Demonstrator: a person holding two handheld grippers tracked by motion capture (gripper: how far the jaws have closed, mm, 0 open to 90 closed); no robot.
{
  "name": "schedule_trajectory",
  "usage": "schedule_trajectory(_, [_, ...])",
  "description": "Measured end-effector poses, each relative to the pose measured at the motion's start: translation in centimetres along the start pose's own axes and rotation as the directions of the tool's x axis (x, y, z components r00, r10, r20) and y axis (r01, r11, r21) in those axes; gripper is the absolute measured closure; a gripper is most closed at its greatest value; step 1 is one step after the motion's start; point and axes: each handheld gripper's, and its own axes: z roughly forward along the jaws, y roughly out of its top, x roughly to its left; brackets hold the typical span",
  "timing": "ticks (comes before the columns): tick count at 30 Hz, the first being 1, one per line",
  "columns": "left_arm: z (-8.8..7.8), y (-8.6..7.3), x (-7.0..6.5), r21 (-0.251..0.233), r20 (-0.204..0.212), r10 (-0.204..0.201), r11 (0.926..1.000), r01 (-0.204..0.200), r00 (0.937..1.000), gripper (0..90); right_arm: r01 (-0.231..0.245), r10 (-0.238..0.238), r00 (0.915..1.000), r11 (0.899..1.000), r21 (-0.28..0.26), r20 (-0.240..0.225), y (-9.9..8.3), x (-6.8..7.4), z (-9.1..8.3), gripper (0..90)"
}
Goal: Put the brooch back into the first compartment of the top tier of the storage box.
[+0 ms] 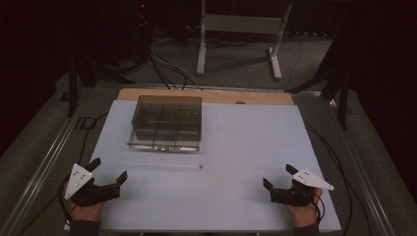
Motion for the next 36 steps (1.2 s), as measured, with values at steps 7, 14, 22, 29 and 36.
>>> schedule_trajectory(7, [-0.1,0.1,0.1,-0.002,-0.009,-0.008,1.0,0.008,0.9999,0.3,-0.021,0.021,0.9998,1.0,-0.009,0.006,-0.2,-0.5,-0.5,0.0])
schedule_trajectory(14, [-0.2,1.0,-0.4,-0.001,-0.004,-0.024,0.9997,0.024,0.9997,0.3,-0.013,0.013,0.9998,1.0,-0.006,0.014,-0.4,-0.3,-0.6,0.0])
schedule_trajectory(22, [0.7,2.1,-1.1,0.012,0.021,-0.026,0.9996,0.026,0.9994,0.3,-0.029,0.029,0.9994,1.0,-0.013,0.017,-0.6,-0.3,-0.7,0.0])
schedule_trajectory(29, [1.8,2.7,-2.0,0.023,0.035,-0.025,0.9994,0.024,0.9991,0.3,-0.04,0.041,0.9987,0.999,-0.022,0.031,-0.8,-0.4,-0.8,0.0])
schedule_trajectory(36, [3.6,3.2,-3.5,0.057,0.027,-0.012,0.9983,0.01,0.9996,0.3,-0.042,0.043,0.9982,0.999,-0.026,0.041,-0.8,-0.3,-0.8,0.0])
